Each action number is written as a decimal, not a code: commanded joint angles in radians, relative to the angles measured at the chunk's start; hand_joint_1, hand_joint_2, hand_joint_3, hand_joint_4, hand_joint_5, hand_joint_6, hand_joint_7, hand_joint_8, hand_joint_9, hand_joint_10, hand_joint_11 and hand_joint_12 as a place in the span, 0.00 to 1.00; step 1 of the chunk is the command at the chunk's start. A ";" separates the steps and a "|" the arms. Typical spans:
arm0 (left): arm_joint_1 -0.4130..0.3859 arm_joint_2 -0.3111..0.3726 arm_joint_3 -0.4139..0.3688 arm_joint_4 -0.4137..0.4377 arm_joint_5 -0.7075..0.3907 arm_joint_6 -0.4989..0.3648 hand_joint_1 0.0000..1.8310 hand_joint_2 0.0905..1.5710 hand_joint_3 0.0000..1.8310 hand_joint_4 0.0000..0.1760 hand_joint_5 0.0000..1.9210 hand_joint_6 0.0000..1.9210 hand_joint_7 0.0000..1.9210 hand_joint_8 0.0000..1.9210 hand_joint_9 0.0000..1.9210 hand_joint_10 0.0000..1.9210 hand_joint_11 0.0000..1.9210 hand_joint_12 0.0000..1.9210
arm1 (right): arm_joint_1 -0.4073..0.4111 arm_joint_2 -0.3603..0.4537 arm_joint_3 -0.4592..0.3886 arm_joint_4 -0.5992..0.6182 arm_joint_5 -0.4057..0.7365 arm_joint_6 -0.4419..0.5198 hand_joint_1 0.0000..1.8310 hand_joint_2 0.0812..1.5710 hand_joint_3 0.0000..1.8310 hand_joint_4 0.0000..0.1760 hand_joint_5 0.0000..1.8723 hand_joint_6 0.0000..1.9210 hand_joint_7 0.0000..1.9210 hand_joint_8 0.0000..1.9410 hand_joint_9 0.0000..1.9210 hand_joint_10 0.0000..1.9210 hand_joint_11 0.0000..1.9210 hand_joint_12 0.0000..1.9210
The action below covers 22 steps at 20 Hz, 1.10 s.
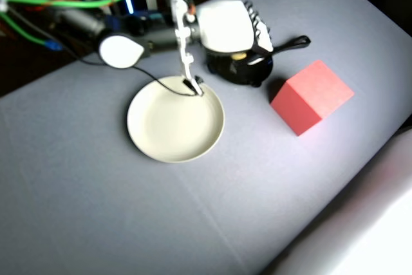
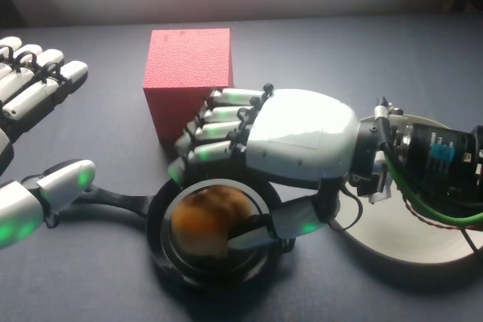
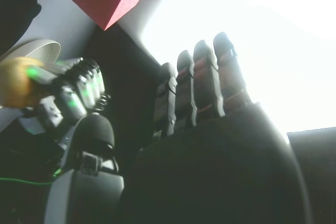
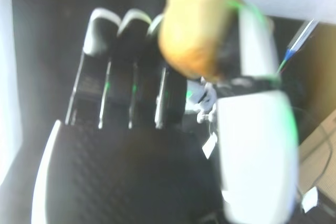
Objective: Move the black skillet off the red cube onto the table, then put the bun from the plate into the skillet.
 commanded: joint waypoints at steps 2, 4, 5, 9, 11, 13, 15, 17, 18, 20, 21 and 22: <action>0.001 0.006 -0.004 0.005 -0.130 0.000 0.00 0.83 0.00 0.47 0.09 0.00 0.08 0.00 0.07 0.00 0.00 0.13 | 0.008 0.016 -0.013 0.024 0.118 0.003 0.22 0.55 0.00 0.74 0.00 0.00 0.00 0.00 0.00 0.00 0.00 0.02; 0.013 0.007 -0.010 -0.001 -0.138 0.000 0.00 0.82 0.00 0.53 0.09 0.00 0.08 0.00 0.07 0.00 0.00 0.13 | 0.008 0.045 -0.037 0.025 0.136 0.000 0.25 0.54 0.00 0.87 0.00 0.00 0.00 0.00 0.00 0.00 0.00 0.00; 0.020 0.009 -0.014 -0.005 -0.147 -0.001 0.00 0.81 0.00 0.56 0.09 0.00 0.08 0.00 0.07 0.00 0.00 0.13 | 0.002 0.070 -0.049 0.033 0.147 -0.004 0.29 0.52 0.00 0.76 0.00 0.00 0.00 0.00 0.00 0.00 0.00 0.00; 0.056 0.014 -0.025 -0.023 -0.187 -0.012 0.00 0.82 0.00 0.35 0.12 0.00 0.11 0.00 0.10 0.00 0.00 0.22 | -0.060 0.186 -0.083 0.114 0.261 -0.005 0.34 0.54 0.00 0.77 0.00 0.00 0.00 0.00 0.00 0.00 0.00 0.00; 0.070 0.018 -0.030 -0.025 -0.205 -0.018 0.00 0.84 0.00 0.29 0.12 0.00 0.14 0.00 0.12 0.00 0.00 0.26 | -0.107 0.248 -0.105 0.164 0.346 -0.005 0.39 0.49 0.00 0.93 0.00 0.00 0.00 0.00 0.00 0.00 0.00 0.00; 0.084 0.016 -0.034 -0.025 -0.240 -0.029 0.00 0.82 0.00 0.21 0.10 0.00 0.14 0.00 0.13 0.00 0.00 0.26 | -0.171 0.319 -0.133 0.235 0.458 -0.008 0.34 0.44 0.00 1.00 0.00 0.00 0.00 0.00 0.00 0.00 0.00 0.00; 0.088 0.011 -0.031 -0.020 -0.269 -0.041 0.00 0.81 0.00 0.11 0.11 0.00 0.16 0.00 0.15 0.00 0.00 0.33 | -0.234 0.360 -0.155 0.304 0.552 -0.021 0.31 0.47 0.01 0.77 0.00 0.00 0.00 0.00 0.00 0.00 0.00 0.00; 0.072 0.007 -0.023 -0.010 -0.300 -0.044 0.06 0.81 0.00 0.22 0.10 0.00 0.17 0.00 0.18 0.00 0.00 0.36 | -0.339 0.402 -0.188 0.422 0.713 -0.049 0.35 0.49 0.00 0.58 0.05 0.00 0.08 0.01 0.10 0.01 0.06 0.03; 0.060 0.005 -0.018 -0.003 -0.306 -0.044 0.15 0.81 0.00 0.29 0.06 0.00 0.15 0.00 0.18 0.00 0.00 0.31 | -0.386 0.416 -0.206 0.470 0.778 -0.065 0.32 0.55 0.00 0.28 0.10 0.00 0.18 0.01 0.20 0.02 0.16 0.07; 0.035 -0.002 -0.010 0.015 -0.315 -0.043 0.14 0.82 0.00 0.21 0.06 0.01 0.11 0.00 0.14 0.00 0.00 0.25 | -0.455 0.431 -0.228 0.541 0.904 -0.082 0.31 0.69 0.01 0.17 0.14 0.00 0.25 0.00 0.29 0.01 0.23 0.09; 0.017 -0.006 -0.005 0.029 -0.315 -0.042 0.17 0.80 0.00 0.04 0.08 0.01 0.09 0.00 0.12 0.00 0.00 0.20 | -0.495 0.439 -0.240 0.572 0.976 -0.085 0.27 0.75 0.00 0.41 0.13 0.00 0.21 0.00 0.25 0.00 0.18 0.04; -0.012 -0.011 0.003 0.051 -0.315 -0.042 0.18 0.84 0.01 0.04 0.18 0.04 0.09 0.00 0.10 0.00 0.00 0.14 | -0.521 0.445 -0.251 0.588 1.031 -0.092 0.18 0.84 0.01 0.14 0.12 0.00 0.16 0.00 0.19 0.00 0.15 0.02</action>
